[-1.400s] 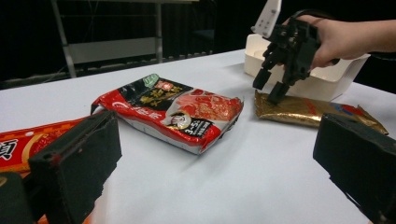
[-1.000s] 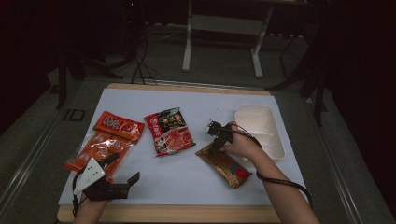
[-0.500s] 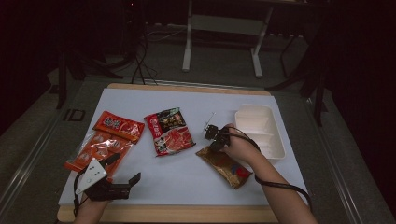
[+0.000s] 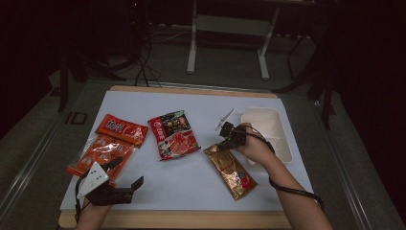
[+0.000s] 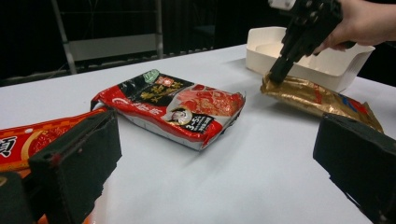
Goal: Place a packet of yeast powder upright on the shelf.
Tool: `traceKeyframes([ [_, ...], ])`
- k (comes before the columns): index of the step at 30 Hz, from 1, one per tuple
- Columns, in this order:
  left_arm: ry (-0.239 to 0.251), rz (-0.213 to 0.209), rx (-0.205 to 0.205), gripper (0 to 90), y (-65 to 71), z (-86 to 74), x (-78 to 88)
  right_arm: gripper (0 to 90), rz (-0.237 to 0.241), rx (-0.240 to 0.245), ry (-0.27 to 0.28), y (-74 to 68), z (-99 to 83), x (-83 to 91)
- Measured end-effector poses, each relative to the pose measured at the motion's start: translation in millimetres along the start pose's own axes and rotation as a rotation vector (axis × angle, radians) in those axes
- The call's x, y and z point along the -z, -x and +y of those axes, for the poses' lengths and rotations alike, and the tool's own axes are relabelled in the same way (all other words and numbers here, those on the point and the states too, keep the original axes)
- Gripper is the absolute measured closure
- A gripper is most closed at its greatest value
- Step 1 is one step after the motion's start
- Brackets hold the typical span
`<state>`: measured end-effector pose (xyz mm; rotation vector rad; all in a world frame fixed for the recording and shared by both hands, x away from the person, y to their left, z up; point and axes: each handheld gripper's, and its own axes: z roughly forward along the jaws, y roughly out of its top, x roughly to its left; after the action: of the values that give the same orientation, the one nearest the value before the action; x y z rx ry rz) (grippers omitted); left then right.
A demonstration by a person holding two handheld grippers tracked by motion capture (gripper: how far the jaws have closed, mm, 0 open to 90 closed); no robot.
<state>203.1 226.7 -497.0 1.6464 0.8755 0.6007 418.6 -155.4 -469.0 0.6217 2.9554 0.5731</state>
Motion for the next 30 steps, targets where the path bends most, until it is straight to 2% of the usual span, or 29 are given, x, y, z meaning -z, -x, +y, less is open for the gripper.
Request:
traceKeyframes([
  [2,0.001,-0.002,0.002,1.6,-0.1,0.0,-0.1,90.0,-0.012,0.002,0.013,-0.7,-0.9,6.3],
  [4,0.004,-0.001,0.001,1.6,-0.2,0.0,0.0,90.0,0.000,-0.001,0.027,-0.7,-1.4,10.1],
  [5,0.005,-0.003,0.002,1.6,-0.4,-0.1,0.1,90.0,-0.012,0.004,0.054,-2.6,-2.4,18.0],
  [6,0.007,-0.002,0.002,1.6,-0.5,-0.2,0.2,90.0,0.004,0.000,0.064,-3.3,-2.9,21.7],
  [9,0.007,-0.005,0.004,1.6,-0.5,-0.5,0.0,90.0,-0.011,0.011,0.077,-6.3,-3.9,28.4],
  [14,0.000,-0.011,0.004,1.6,-0.2,-1.1,-1.0,90.0,0.004,0.022,0.127,-14.9,-9.5,45.6],
  [18,-0.001,-0.010,0.005,1.6,-0.2,-1.5,-1.8,90.0,-0.001,0.026,0.163,-17.4,-13.8,54.7],
  [22,-0.008,-0.011,0.004,1.6,0.0,-2.3,-2.8,90.0,0.008,0.032,0.206,-21.5,-18.4,72.0],
  [29,-0.008,-0.013,0.002,1.6,0.6,-2.5,-3.3,90.0,0.018,0.048,0.252,-25.5,-21.5,87.5],
  [30,-0.010,-0.013,0.002,1.6,0.7,-2.5,-3.4,90.0,0.022,0.047,0.273,-26.1,-22.4,92.8],
])
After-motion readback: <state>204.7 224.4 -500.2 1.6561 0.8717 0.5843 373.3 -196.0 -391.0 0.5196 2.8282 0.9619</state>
